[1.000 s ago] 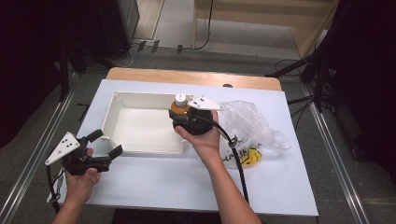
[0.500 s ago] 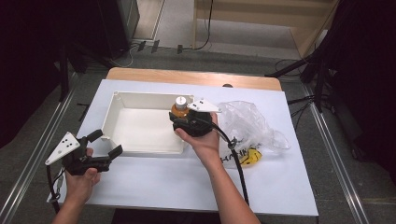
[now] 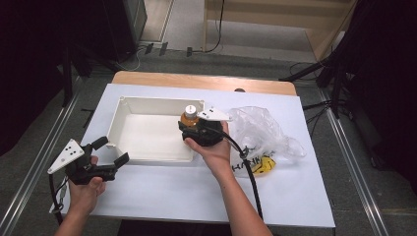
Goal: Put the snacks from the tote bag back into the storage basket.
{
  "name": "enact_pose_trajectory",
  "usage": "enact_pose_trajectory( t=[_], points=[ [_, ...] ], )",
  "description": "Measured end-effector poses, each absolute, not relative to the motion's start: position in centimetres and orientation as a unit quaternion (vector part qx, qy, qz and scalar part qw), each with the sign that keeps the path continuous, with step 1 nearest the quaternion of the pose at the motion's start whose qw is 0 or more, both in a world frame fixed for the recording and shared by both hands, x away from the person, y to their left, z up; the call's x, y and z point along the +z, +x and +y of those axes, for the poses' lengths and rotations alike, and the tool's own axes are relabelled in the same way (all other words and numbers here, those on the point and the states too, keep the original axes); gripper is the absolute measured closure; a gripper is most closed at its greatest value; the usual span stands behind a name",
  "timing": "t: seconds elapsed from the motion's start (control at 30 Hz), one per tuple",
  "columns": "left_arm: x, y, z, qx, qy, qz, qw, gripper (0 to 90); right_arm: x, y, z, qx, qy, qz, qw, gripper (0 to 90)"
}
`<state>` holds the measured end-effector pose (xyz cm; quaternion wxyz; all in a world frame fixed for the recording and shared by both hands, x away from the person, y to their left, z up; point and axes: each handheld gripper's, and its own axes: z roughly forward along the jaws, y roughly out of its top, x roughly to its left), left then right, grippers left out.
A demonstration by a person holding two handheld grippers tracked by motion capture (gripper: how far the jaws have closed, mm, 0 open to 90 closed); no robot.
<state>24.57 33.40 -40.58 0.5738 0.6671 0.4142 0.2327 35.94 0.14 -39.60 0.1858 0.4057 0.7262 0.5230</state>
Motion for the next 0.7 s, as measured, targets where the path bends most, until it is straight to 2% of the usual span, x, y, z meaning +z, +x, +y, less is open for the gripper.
enact_pose_trajectory(
  t=[0.7],
  points=[
    [-40.6,24.6,33.4,0.233,0.667,0.414,0.574,0.0,-40.9,35.8,0.6,0.510,0.408,0.735,0.184,30.6]
  ],
)
